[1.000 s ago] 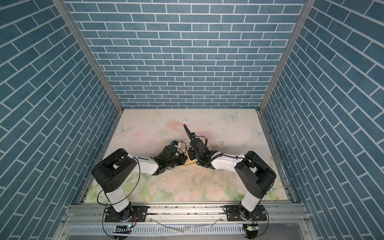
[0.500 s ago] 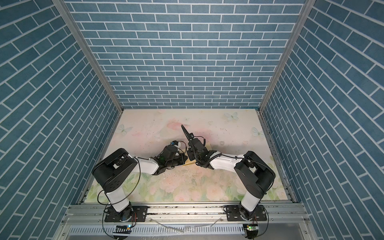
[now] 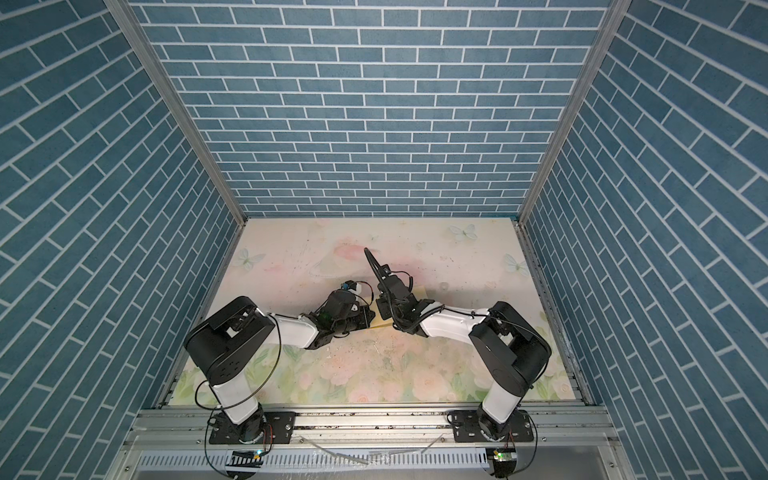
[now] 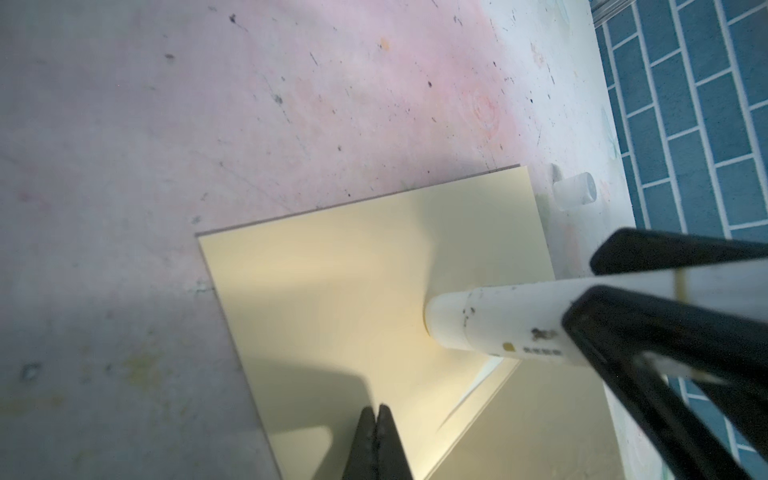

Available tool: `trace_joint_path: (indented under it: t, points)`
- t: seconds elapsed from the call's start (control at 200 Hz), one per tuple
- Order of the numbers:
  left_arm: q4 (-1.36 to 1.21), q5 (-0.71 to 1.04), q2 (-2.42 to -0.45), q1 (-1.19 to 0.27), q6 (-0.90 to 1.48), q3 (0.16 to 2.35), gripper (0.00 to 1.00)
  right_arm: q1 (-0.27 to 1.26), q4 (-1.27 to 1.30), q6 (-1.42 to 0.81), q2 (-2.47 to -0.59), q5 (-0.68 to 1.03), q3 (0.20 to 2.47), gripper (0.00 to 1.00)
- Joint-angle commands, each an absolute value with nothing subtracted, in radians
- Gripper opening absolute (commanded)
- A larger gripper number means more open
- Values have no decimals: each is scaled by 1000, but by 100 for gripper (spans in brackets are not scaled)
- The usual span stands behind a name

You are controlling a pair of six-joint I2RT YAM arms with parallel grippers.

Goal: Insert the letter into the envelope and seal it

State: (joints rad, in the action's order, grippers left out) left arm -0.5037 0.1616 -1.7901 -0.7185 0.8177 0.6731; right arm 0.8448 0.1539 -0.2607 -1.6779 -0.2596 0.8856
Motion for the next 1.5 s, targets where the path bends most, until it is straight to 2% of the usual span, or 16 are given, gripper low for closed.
trace_joint_path:
  t: [0.0,0.57,1.495]
  points:
    - [-364,116,-1802,-713,796,672,0,816,82,-210,-1673,-349,871,0]
    - [-121,-3,-1810,-753,752,776,0,787,102,-221,-1651,-341,833,0]
    - [-97,-15,-1826,-761,744,790,0,717,66,-213,-1600,-376,772,0]
